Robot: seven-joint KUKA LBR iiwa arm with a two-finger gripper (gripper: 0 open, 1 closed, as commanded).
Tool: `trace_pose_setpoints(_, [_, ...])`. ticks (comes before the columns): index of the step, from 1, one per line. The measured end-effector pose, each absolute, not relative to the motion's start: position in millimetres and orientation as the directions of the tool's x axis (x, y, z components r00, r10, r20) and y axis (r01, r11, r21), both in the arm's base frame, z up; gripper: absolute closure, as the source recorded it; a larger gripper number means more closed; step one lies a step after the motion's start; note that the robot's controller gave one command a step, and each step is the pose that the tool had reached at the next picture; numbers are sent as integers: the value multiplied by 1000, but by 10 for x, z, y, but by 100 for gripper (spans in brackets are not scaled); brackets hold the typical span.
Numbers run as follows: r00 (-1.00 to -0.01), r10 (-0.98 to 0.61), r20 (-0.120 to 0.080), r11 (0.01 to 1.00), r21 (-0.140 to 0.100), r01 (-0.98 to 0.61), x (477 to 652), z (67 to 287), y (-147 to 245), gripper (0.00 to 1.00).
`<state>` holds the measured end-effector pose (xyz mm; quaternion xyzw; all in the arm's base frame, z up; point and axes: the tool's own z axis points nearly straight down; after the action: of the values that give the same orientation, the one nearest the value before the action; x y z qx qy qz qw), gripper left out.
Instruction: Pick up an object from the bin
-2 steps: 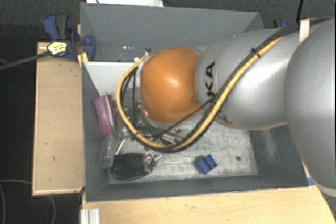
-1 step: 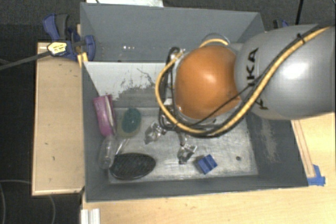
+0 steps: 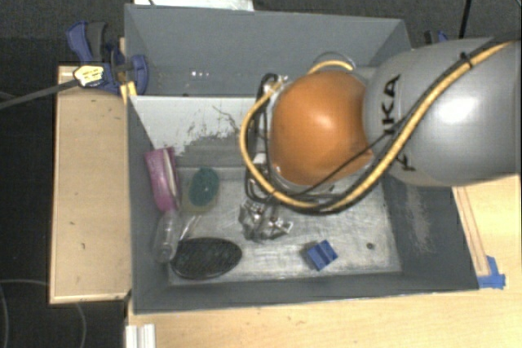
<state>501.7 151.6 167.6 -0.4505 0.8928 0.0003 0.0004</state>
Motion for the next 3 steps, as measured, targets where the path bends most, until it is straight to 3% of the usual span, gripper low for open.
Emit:
trace_pose_setpoints(1, [-595,-804,-1,595,0,-804,5017,1676,1517,0])
trace_pose_setpoints(2, [-616,-788,-1,616,4,-788,4846,1240,2054,0])
trace_pose_setpoints(3, [-444,-896,3,444,-5,-896,4843,924,2236,0])
